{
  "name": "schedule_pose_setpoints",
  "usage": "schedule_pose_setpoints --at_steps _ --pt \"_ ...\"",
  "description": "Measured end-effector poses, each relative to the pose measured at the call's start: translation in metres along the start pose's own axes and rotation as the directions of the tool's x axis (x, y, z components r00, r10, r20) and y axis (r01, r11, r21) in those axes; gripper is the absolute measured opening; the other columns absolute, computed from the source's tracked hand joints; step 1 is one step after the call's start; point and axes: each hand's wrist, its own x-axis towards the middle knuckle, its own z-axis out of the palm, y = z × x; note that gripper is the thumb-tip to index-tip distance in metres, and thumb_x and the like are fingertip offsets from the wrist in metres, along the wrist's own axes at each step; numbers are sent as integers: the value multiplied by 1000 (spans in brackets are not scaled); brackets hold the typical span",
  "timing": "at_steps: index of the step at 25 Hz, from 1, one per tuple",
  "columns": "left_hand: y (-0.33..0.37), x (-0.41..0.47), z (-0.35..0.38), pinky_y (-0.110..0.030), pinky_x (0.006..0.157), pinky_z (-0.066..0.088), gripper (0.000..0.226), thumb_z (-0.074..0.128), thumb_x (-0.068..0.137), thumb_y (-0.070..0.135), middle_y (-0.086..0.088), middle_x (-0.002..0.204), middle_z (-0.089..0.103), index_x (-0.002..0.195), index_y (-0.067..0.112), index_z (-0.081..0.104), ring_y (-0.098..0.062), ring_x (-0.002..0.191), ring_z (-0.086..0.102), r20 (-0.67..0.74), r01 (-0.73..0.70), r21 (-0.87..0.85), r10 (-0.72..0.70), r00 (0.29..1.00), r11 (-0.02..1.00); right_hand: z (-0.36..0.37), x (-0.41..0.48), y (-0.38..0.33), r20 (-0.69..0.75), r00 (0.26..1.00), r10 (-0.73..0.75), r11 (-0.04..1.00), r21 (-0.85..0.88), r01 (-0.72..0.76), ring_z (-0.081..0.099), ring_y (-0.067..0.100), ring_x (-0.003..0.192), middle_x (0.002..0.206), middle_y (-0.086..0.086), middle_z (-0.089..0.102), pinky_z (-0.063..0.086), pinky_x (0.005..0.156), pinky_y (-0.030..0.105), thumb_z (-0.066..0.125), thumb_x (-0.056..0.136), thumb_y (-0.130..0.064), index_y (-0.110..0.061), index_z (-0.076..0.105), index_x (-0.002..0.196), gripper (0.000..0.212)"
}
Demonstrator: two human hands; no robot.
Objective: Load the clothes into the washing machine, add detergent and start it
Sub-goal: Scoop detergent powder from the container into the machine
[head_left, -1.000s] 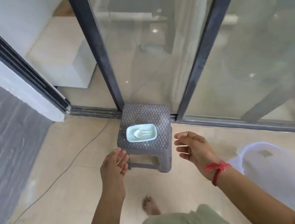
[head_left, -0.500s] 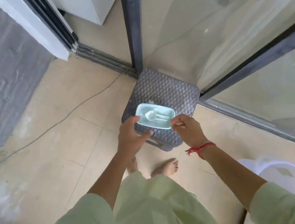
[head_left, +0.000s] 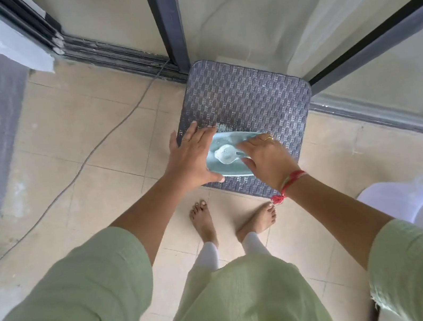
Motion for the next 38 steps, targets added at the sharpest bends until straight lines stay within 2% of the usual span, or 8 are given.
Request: schedule_pose_setpoints --at_steps 2,8,14,18,20,26,31,38 --pt "-4 0 5 -48 112 11 110 80 56 56 10 150 29 146 27 22 -16 144 13 -33 -11 -48 9 999 999 8 3 -4 -35 999 16 997 -73 -19 64 30 92 94 7 71 50 78 38 60 86 -17 -14 65 109 23" --pt "-6 -3 8 -42 99 28 101 80 54 53 5 130 43 139 30 31 -17 118 47 -120 -50 -108 37 992 993 7 -7 -6 -326 945 19 998 59 1 59 29 64 72 5 63 49 58 32 64 76 -1 -12 68 80 12" --pt "-8 -11 20 -39 86 40 98 84 44 52 -2 116 56 128 21 45 -22 100 57 -403 -157 147 204 892 977 9 -23 -9 -495 868 18 1000 -6 -24 55 26 62 68 4 58 46 52 30 68 74 2 -14 63 70 18" --pt "-6 -16 31 -48 97 36 98 81 44 57 -4 113 55 127 21 44 -24 107 53 -458 -48 67 73 886 997 11 -33 -14 -538 826 167 986 89 -142 57 27 61 68 5 60 48 54 31 69 76 -2 -12 65 71 12" --pt "-5 -17 31 -55 102 31 99 81 45 58 -4 117 54 129 21 44 -25 114 50 -434 4 -21 -13 901 1000 12 -35 -20 -528 810 256 967 159 -201 58 28 59 68 6 61 49 56 31 68 75 -2 -11 67 74 9" --pt "-9 -9 19 -61 105 24 102 84 46 54 -5 120 54 132 21 40 -26 120 48 -432 -107 94 137 892 990 9 -30 -23 -502 735 456 887 326 -327 59 28 57 72 7 65 46 56 26 66 72 4 -9 67 76 14" --pt "-7 -8 18 -60 107 21 105 79 47 62 -6 119 54 136 19 41 -28 120 46 -345 -78 0 73 936 997 9 -27 -24 -412 787 459 886 283 -368 55 25 49 57 10 60 42 50 25 67 69 7 -6 65 72 13" --pt "-8 -5 8 -56 107 25 109 75 48 65 -7 117 53 139 16 40 -29 114 49 -319 -102 41 110 941 994 -7 -13 -19 25 849 527 691 568 -446 62 16 69 77 3 71 52 72 26 70 79 -8 -6 73 85 7"
